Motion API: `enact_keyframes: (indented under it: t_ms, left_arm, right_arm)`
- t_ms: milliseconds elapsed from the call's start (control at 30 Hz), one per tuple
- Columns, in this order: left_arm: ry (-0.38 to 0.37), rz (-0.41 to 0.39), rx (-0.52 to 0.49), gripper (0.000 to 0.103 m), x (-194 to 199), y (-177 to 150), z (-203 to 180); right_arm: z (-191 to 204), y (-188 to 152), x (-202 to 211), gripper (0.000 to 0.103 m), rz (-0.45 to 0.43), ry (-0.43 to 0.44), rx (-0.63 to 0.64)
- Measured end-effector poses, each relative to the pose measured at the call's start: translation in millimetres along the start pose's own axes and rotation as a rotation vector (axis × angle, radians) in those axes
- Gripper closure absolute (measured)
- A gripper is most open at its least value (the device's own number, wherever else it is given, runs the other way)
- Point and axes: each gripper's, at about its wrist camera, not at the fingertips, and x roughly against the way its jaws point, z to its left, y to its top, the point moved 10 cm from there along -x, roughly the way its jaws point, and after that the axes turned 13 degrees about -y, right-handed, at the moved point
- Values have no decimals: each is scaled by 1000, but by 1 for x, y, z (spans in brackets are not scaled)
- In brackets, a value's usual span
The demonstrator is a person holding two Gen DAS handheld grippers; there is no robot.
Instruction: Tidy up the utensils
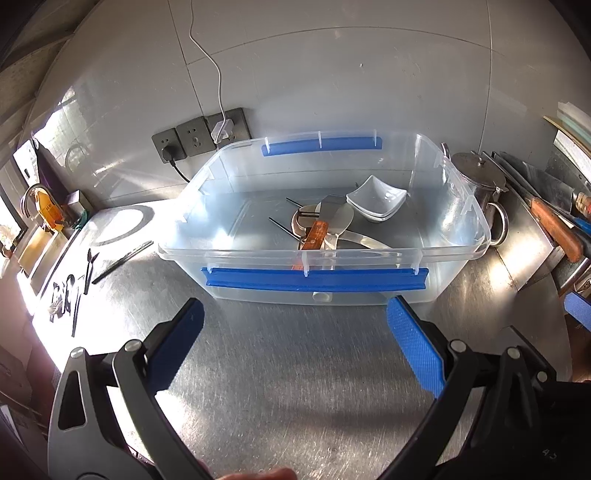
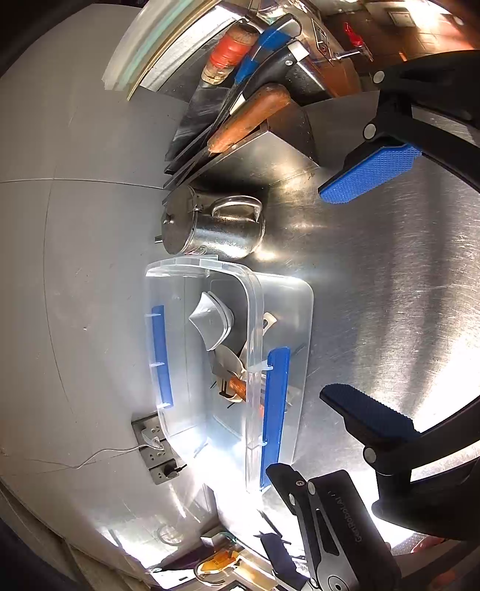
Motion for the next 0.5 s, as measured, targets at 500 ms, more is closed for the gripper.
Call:
enact_keyframes:
  t_ms: [500]
  left_arm:
    - [27,14,4,8,3,-7,-2]
  right_arm:
    - [3,-5,-6,5,20,27,24]
